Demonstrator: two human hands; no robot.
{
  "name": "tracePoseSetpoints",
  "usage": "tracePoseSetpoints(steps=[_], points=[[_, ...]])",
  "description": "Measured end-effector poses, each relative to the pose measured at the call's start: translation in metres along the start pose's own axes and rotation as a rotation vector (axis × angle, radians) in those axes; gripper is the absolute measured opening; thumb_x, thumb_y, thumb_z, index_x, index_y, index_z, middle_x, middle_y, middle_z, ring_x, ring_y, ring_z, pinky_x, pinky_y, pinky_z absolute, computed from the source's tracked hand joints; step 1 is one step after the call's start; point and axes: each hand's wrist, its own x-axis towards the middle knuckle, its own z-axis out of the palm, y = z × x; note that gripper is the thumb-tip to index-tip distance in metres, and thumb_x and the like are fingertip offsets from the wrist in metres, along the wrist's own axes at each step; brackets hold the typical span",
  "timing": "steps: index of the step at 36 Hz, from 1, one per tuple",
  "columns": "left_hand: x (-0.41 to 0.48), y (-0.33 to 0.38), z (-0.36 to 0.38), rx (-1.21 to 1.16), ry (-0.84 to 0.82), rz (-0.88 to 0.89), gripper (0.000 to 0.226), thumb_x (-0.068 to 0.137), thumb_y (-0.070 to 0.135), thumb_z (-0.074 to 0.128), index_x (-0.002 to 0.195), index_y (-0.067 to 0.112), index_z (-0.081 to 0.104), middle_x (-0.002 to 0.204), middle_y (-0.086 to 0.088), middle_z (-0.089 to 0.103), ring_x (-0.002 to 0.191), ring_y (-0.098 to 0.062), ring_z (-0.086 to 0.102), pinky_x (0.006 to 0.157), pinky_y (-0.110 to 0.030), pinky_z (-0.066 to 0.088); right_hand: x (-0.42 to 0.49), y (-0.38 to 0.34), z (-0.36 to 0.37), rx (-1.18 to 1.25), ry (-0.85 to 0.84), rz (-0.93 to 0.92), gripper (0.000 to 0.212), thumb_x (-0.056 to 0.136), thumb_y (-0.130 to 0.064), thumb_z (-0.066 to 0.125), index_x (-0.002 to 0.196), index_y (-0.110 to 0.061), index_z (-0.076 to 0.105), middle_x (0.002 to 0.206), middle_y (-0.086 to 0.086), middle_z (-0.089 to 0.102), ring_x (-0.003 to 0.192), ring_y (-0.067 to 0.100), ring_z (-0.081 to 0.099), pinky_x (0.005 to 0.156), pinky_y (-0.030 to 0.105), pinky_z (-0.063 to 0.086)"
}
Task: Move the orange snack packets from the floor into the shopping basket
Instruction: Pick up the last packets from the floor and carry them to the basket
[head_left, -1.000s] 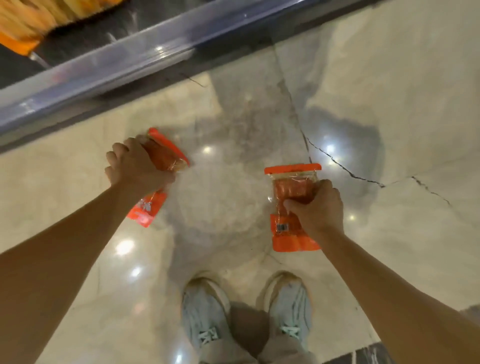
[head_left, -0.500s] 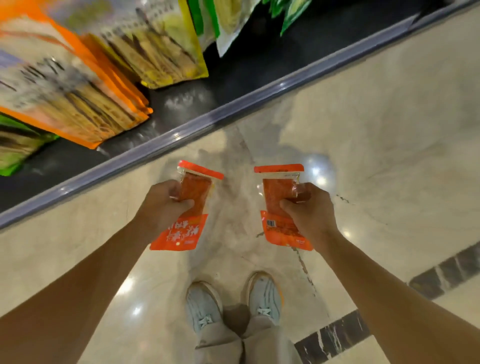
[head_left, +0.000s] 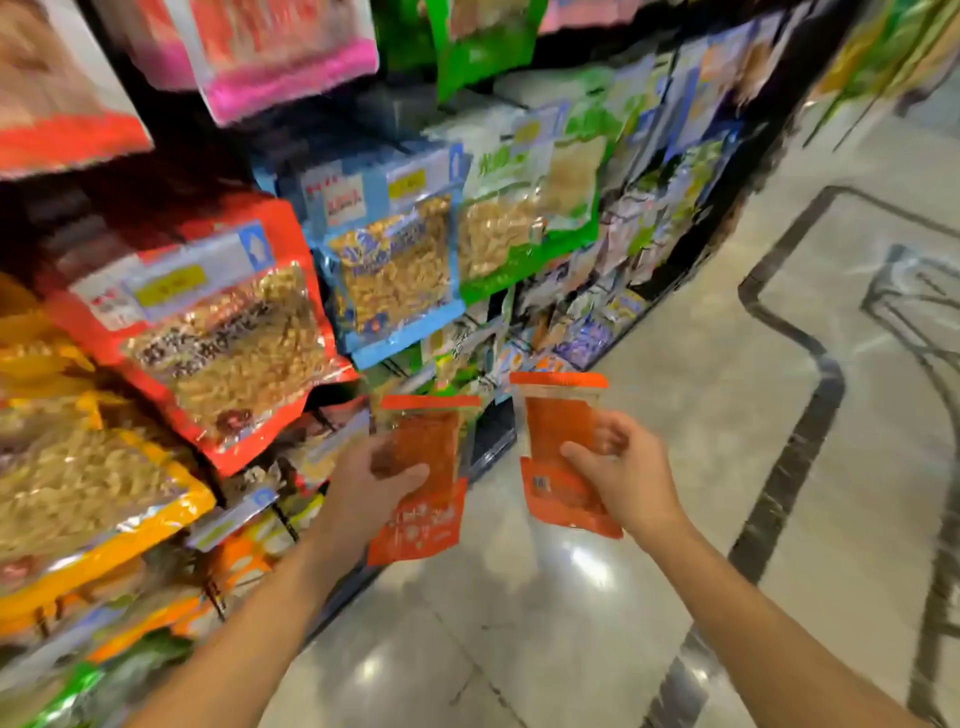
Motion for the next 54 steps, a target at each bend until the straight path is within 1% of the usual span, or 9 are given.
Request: tracePoseSetpoints(steps=[5,9,14,19,25,31,34,39,54], points=[[-0.056,0.114,0.009,-0.006,-0.086,0.146,0.052,0.067,0.032,0.084,0.112,0.012,0.067,0.101,-0.004,0.075,0.085,-0.015,0.072,0.083,-0.036,0.058,-0.063,-0.088,-0.09,0.079,0.141,-0.077,0.035,0.077,0.006,0.077,0.079,-0.024,0.059,0.056,-0.013,0.057,0.049,-0.005,0.051,0.057,0.009,0.044],[-0.105,0.18,0.042,-0.047,-0.222,0.254,0.027,0.08,-0.01,0.07,0.103,0.001,0.061,0.083,-0.007,0.07,0.056,0.008,0.064,0.056,-0.007,0.048,-0.122,-0.12,-0.153,0.075,0.304,-0.125,0.04,0.076,0.004,0.078,0.078,-0.031,0.06,0.054,-0.018,0.065,0.054,-0.013,0.059,0.059,0.004,0.044],[-0.151,0.219,0.095,-0.048,-0.454,0.371,0.031,0.079,-0.011,0.068,0.089,0.017,0.061,0.07,0.017,0.074,0.063,0.004,0.067,0.06,-0.009,0.052,-0.197,-0.123,-0.226,0.095,0.456,-0.141,0.034,0.078,0.012,0.074,0.081,-0.019,0.061,0.068,-0.017,0.062,0.058,-0.018,0.059,0.06,0.001,0.043],[-0.202,0.242,0.172,0.04,-0.623,0.489,0.027,0.077,-0.007,0.073,0.093,0.013,0.066,0.083,0.002,0.076,0.074,-0.006,0.071,0.07,-0.017,0.057,-0.273,-0.096,-0.294,0.052,0.672,-0.103,0.029,0.078,0.006,0.076,0.1,-0.008,0.065,0.075,-0.017,0.065,0.063,-0.019,0.06,0.062,0.001,0.043],[-0.289,0.25,0.274,0.097,-0.759,0.543,0.035,0.077,0.004,0.078,0.11,0.008,0.065,0.103,-0.009,0.073,0.091,-0.022,0.07,0.085,-0.037,0.057,-0.357,-0.049,-0.373,-0.013,0.888,-0.011,0.026,0.077,-0.004,0.08,0.098,-0.012,0.069,0.083,-0.011,0.069,0.07,-0.014,0.062,0.065,0.004,0.045],[-0.381,0.259,0.374,0.172,-0.811,0.755,0.023,0.078,0.007,0.077,0.093,0.022,0.068,0.085,0.007,0.074,0.078,-0.012,0.069,0.073,-0.031,0.057,-0.424,0.003,-0.452,-0.042,1.089,0.065,0.028,0.072,-0.013,0.082,0.088,-0.03,0.066,0.083,-0.012,0.072,0.075,-0.006,0.065,0.071,0.015,0.05],[-0.423,0.264,0.421,0.182,-0.83,0.798,0.026,0.081,0.008,0.075,0.104,0.018,0.068,0.089,0.009,0.071,0.075,-0.002,0.064,0.065,-0.015,0.053,-0.449,0.029,-0.495,-0.041,1.125,0.055,0.031,0.073,-0.008,0.081,0.081,-0.033,0.063,0.076,-0.015,0.071,0.071,-0.011,0.064,0.068,0.009,0.048],[-0.482,0.27,0.491,0.19,-0.834,0.799,0.037,0.085,0.019,0.072,0.121,0.019,0.062,0.102,0.006,0.066,0.088,-0.009,0.062,0.08,-0.034,0.055,-0.477,0.071,-0.566,-0.015,1.137,0.062,0.023,0.073,-0.011,0.079,0.085,-0.027,0.066,0.082,-0.007,0.074,0.076,-0.003,0.067,0.074,0.023,0.055],[-0.521,0.285,0.671,0.221,-0.843,0.716,0.032,0.086,0.029,0.071,0.115,0.028,0.058,0.107,0.006,0.065,0.094,-0.017,0.065,0.083,-0.04,0.056,-0.456,0.15,-0.731,0.036,1.118,0.054,0.022,0.077,-0.016,0.078,0.097,-0.02,0.07,0.09,-0.004,0.076,0.084,0.009,0.071,0.076,0.03,0.06]])
